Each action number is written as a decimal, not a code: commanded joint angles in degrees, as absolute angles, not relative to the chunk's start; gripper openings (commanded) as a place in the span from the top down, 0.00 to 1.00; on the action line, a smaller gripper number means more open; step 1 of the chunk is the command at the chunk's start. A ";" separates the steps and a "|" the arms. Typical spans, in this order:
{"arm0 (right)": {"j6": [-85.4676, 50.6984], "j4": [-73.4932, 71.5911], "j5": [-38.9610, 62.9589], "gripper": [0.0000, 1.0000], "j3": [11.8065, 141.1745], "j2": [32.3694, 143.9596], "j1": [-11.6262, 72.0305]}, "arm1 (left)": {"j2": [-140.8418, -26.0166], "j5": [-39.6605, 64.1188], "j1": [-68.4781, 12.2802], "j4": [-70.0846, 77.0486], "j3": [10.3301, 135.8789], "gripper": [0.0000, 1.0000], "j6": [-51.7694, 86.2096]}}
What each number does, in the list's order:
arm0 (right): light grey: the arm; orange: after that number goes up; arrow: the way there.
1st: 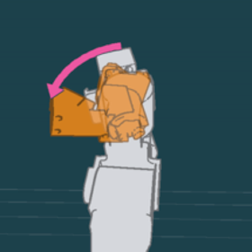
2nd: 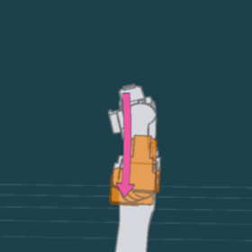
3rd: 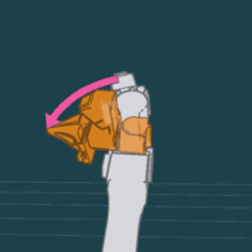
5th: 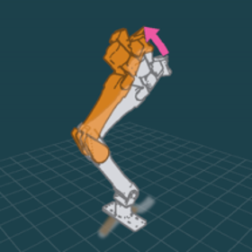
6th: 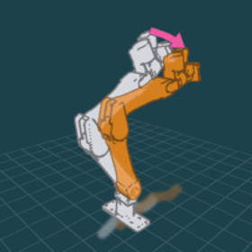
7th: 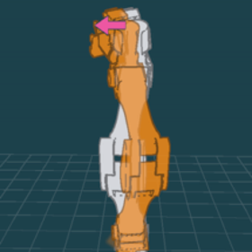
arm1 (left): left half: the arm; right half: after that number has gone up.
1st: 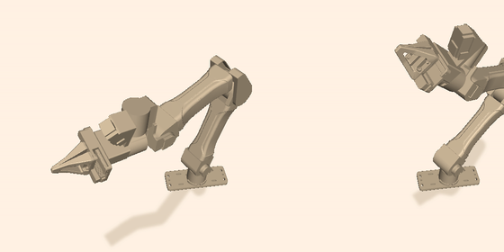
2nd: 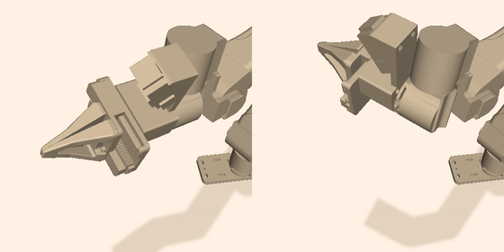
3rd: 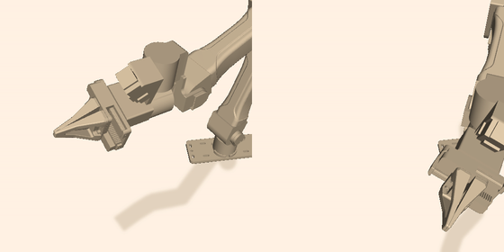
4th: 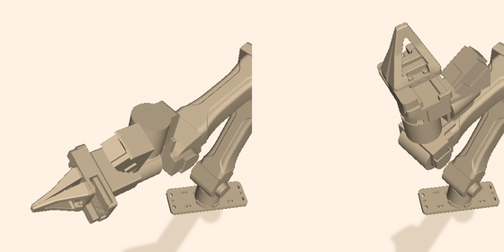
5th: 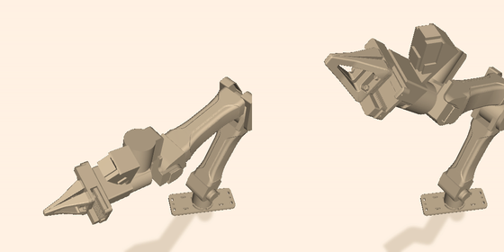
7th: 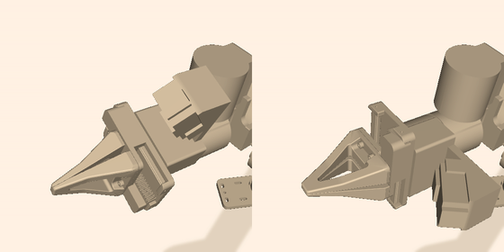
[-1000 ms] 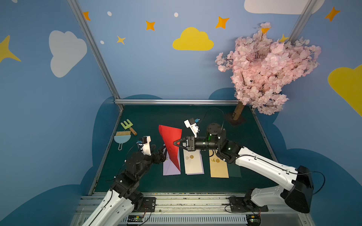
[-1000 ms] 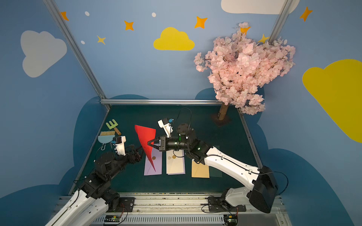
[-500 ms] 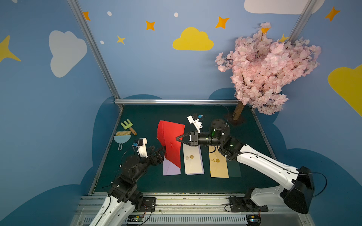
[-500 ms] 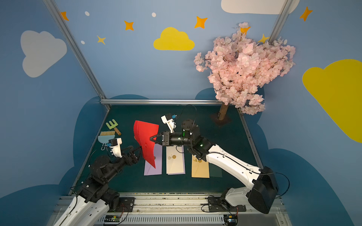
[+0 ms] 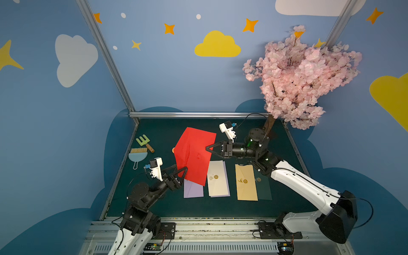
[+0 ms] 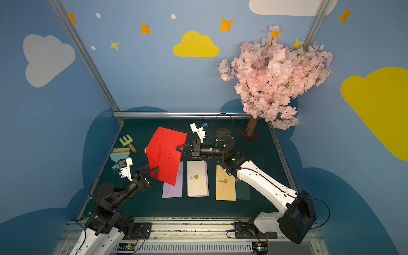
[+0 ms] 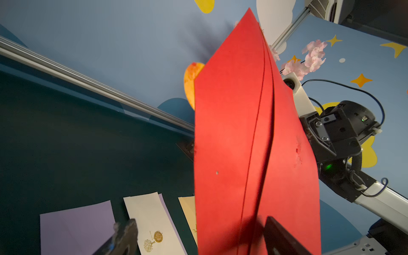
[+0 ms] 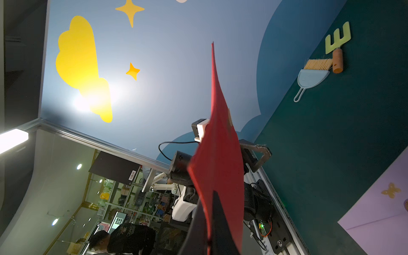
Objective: Open the envelope
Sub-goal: Open the envelope flap on the envelope.
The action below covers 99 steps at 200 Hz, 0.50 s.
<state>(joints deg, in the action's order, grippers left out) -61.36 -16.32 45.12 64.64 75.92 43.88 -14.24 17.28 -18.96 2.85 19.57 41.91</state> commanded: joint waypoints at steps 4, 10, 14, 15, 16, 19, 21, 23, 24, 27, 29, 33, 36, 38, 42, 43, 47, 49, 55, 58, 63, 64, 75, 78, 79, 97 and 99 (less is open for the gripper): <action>-62.62 -20.22 48.69 1.00 64.21 75.30 43.85 | -14.23 21.98 -17.63 9.29 19.12 0.20 45.78; -62.68 -20.25 49.07 1.00 64.17 75.27 43.86 | -14.57 22.68 -17.35 9.90 19.35 0.23 46.46; -62.58 -20.18 49.28 1.00 64.09 75.30 43.84 | -14.91 23.25 -17.10 10.27 19.49 0.25 46.87; -62.58 -20.20 49.34 1.00 64.08 75.27 43.85 | -15.06 23.45 -17.03 10.32 19.55 0.25 46.94; -62.58 -20.16 49.41 1.00 64.08 75.29 43.81 | -15.09 23.59 -17.00 10.39 19.62 0.26 47.03; -62.44 -20.13 49.54 1.00 64.00 75.24 43.85 | -15.36 23.98 -16.82 10.64 19.81 0.27 47.29; -62.37 -20.00 49.61 1.00 63.99 75.21 43.86 | -15.55 24.30 -16.64 10.75 19.89 0.28 47.46; -62.28 -19.90 49.65 1.00 63.94 75.16 43.86 | -15.71 24.58 -16.62 10.86 20.05 0.29 47.66; -62.26 -19.84 49.65 1.00 63.92 75.15 43.86 | -15.81 24.81 -16.57 11.01 20.13 0.30 47.74; -62.16 -19.78 49.68 1.00 63.89 75.15 43.86 | -16.13 25.17 -16.42 11.37 20.27 0.31 48.03; -61.99 -19.65 49.66 1.00 63.83 75.12 43.81 | -16.34 25.45 -16.32 11.63 20.34 0.31 48.18; -61.82 -19.31 49.74 1.00 63.89 75.15 43.78 | -16.68 25.97 -16.20 12.06 20.53 0.33 48.52; -61.65 -19.10 49.75 1.00 63.96 75.14 43.77 | -16.97 26.23 -16.01 12.43 20.63 0.34 48.82; -61.55 -18.90 49.81 1.00 63.98 75.08 43.77 | -17.14 26.44 -16.00 12.67 20.69 0.35 48.97; -61.38 -18.77 49.94 1.00 63.98 75.13 43.72 | -17.42 26.93 -15.79 13.28 20.80 0.37 49.33; -61.32 -18.70 49.93 1.00 63.98 75.14 43.70 | -17.55 27.00 -15.81 13.45 20.82 0.38 49.41; -61.26 -18.56 50.00 1.00 64.00 75.15 43.66 | -17.74 27.43 -15.70 14.02 20.91 0.40 49.70; -61.26 -18.57 50.01 1.00 63.99 75.12 43.63 | -17.90 27.67 -15.68 14.29 20.96 0.41 49.85; -61.16 -18.57 50.16 1.00 63.98 75.15 43.54 | -18.16 28.09 -15.46 14.85 21.13 0.44 50.20; -61.09 -18.59 50.25 1.00 63.89 75.15 43.51 | -18.40 28.25 -15.39 14.98 21.24 0.45 50.31; -60.96 -18.48 50.27 1.00 63.85 75.15 43.51 | -18.50 28.62 -15.24 15.15 21.36 0.47 50.44; -60.93 -18.47 50.27 1.00 63.83 75.15 43.42 | -18.52 28.72 -15.22 15.18 21.44 0.47 50.44; -60.82 -18.20 50.41 1.00 63.62 75.14 43.23 | -18.59 29.25 -14.96 15.04 21.63 0.49 50.53; -60.74 -18.21 50.47 1.00 63.57 75.15 43.16 | -18.55 29.31 -14.79 15.12 21.62 0.50 50.60; -60.74 -18.24 50.50 1.00 63.56 75.15 43.16 | -18.55 29.33 -14.78 15.21 21.62 0.50 50.66; -60.43 -17.98 50.80 1.00 63.15 75.01 42.73 | -18.04 29.88 -14.26 16.37 21.27 0.53 51.64; -60.39 -18.01 50.76 1.00 63.12 75.05 42.61 | -18.07 29.97 -14.18 16.38 21.27 0.53 51.82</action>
